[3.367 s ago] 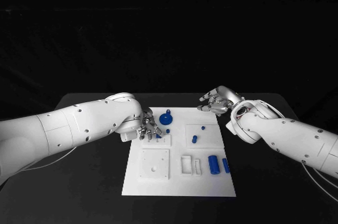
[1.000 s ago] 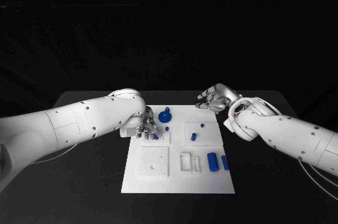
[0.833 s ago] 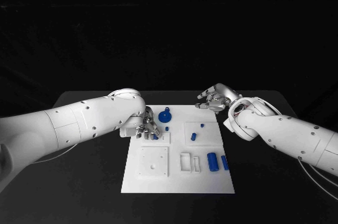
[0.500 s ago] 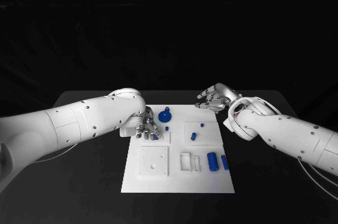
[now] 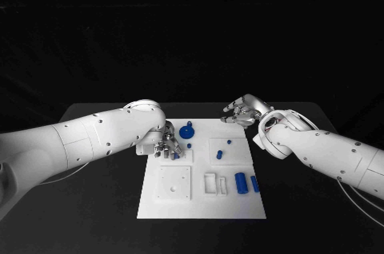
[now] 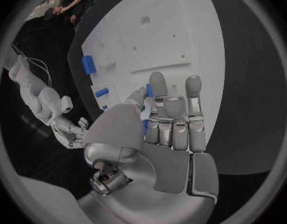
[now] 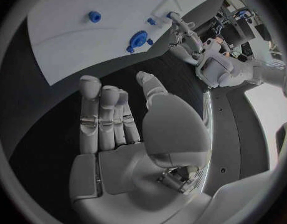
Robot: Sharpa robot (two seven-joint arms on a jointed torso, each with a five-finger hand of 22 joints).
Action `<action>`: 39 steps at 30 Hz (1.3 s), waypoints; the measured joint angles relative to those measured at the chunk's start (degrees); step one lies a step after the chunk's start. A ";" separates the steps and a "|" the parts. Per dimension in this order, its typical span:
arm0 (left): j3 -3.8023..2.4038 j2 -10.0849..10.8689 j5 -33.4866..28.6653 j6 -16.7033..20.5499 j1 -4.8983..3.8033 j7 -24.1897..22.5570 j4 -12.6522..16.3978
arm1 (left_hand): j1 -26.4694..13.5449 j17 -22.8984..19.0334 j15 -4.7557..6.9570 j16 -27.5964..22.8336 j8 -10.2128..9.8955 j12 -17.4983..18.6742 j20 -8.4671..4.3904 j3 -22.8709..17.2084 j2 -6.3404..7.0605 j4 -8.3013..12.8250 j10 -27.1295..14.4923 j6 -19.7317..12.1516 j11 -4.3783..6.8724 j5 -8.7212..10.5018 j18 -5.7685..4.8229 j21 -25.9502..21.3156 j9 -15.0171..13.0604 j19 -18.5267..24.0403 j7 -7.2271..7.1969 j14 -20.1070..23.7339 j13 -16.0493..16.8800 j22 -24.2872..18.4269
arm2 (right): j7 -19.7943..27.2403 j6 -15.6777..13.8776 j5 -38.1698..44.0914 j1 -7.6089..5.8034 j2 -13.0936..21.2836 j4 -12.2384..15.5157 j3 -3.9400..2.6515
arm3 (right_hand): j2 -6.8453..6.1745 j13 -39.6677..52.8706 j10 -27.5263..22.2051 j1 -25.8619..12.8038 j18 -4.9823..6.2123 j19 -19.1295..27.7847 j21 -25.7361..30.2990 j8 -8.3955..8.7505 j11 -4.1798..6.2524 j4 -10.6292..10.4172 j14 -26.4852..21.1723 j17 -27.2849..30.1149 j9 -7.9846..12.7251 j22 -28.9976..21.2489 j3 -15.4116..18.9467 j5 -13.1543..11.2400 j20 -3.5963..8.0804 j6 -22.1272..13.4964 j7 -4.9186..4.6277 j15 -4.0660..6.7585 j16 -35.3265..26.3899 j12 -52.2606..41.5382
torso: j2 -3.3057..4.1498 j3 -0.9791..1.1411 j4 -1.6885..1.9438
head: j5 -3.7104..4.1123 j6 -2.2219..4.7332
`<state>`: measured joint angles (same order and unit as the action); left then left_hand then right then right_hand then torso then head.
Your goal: Assemble the parts on the task board
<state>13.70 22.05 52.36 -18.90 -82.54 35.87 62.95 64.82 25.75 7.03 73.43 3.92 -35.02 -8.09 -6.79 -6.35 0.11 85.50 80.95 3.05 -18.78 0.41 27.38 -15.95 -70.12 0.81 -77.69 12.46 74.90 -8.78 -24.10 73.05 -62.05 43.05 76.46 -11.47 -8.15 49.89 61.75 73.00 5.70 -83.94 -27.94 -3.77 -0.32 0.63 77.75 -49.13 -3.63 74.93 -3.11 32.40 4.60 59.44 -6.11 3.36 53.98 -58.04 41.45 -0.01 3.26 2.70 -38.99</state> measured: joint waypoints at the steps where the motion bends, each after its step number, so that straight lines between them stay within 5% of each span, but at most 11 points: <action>1: -0.10 -0.14 -0.16 -0.01 -0.01 -0.11 -0.02 | 1.38 -0.05 0.15 0.00 0.01 0.24 0.00 -0.44 -1.36 0.45 -1.19 2.40 1.17 0.32 0.01 0.00 -0.03 0.00 -1.62 0.09 -0.17 0.00 | 0.00 0.00 0.00 0.00 -0.01 -0.01 0.00 | 0.00 0.00 0.00 0.00 0.00 0.00 0.00 0.00 0.00 0.00 0.00 0.00 0.00 0.00 0.00 0.00 0.00 0.00 0.00 0.00 0.00 0.00 | 0.00 0.00 0.00 | 0.00 0.00; 4: -0.03 -0.30 -0.21 -0.01 0.05 -0.11 -0.39 | 1.61 -0.11 0.15 0.00 0.00 0.24 0.00 0.31 -1.58 -0.31 -1.38 2.46 1.37 3.82 0.01 0.00 0.02 0.00 -2.05 0.09 -0.43 0.00 | 0.01 0.00 0.00 0.01 -0.01 -0.01 0.00 | 0.00 0.00 0.00 0.00 0.00 0.00 0.00 0.00 0.00 0.00 0.00 0.00 0.00 0.00 0.00 0.00 0.00 0.00 0.00 0.00 0.00 0.00 | -0.01 0.00 -0.01 | 0.00 -0.01; 8: 0.01 -0.31 -0.21 0.02 0.14 -0.07 -0.98 | 1.38 -0.16 0.15 -0.26 -0.21 0.52 0.00 2.19 -1.36 -2.19 -1.56 3.00 1.55 5.88 0.01 0.00 0.02 0.00 -2.60 0.10 -0.75 0.00 | 0.01 0.00 0.00 0.01 -0.02 -0.01 0.00 | 0.00 0.00 0.00 0.00 0.01 0.00 0.00 0.00 0.00 0.00 0.00 0.00 0.00 0.00 0.00 0.00 0.00 0.00 0.00 0.00 0.00 0.00 | -0.01 -0.02 -0.02 | 0.02 -0.03; 20: 0.03 -0.33 0.14 0.17 0.22 -0.03 -1.70 | 0.25 -0.26 0.15 -0.26 -0.16 0.52 0.00 4.52 -0.24 -4.52 -1.56 3.27 1.55 8.07 0.01 -0.23 0.01 0.00 -2.87 0.10 -1.09 0.04 | 0.01 0.00 -0.01 0.01 -0.02 -0.02 0.00 | 0.00 0.00 0.00 0.00 0.01 0.00 0.00 0.00 0.00 0.00 0.00 0.00 0.00 -0.01 0.00 0.00 0.00 0.00 0.00 0.00 0.00 0.00 | -0.02 -0.04 0.01 | 0.13 -0.02; 26: 0.04 -0.36 0.22 0.35 0.25 -0.14 -1.78 | -2.74 -0.26 0.14 -0.48 -0.10 0.51 0.00 6.92 2.14 -6.92 -1.56 3.28 1.55 14.83 0.01 -0.45 -0.02 0.00 -2.87 0.10 -1.17 0.04 | 0.01 0.00 -0.01 0.01 -0.06 -0.04 0.00 | 0.00 0.00 0.00 0.00 0.00 0.00 0.00 0.00 0.00 0.00 0.00 0.00 0.00 -0.01 0.00 0.00 0.00 0.00 0.00 0.00 0.00 0.00 | -0.03 -0.07 0.01 | 0.13 -0.08; 39: 0.04 -0.49 0.14 1.00 0.26 -0.62 -1.73 | -3.40 -0.26 0.14 -0.48 -0.10 0.51 0.00 7.23 2.81 -7.23 -1.56 3.28 1.55 15.31 0.01 -0.67 -0.25 0.00 -2.87 0.10 -1.24 0.02 | 0.01 0.00 -0.01 0.05 -0.13 -0.09 0.00 | 0.00 0.00 0.00 0.00 0.00 0.00 0.00 0.00 0.00 0.17 0.00 0.00 0.00 -0.02 -0.17 0.22 0.00 0.00 0.00 0.00 0.00 0.00 | -0.03 0.00 0.01 | 0.18 -0.10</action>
<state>13.74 21.56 52.50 -17.90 -82.29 35.25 61.22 61.42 25.49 7.17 72.95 3.83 -34.50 -8.09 0.44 -3.54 -7.12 83.94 84.23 4.60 -3.47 0.42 26.71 -16.20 -70.12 -2.06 -77.59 11.21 74.93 -8.77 -24.10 73.03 -62.00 42.92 76.37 -11.47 -8.15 49.89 61.75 73.00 5.70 -83.94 -27.94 -3.77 -0.32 0.80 77.76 -49.13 -3.63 74.92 -3.28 32.62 4.60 59.44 -6.11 3.36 53.98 -58.04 41.42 -0.01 3.26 2.88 -39.09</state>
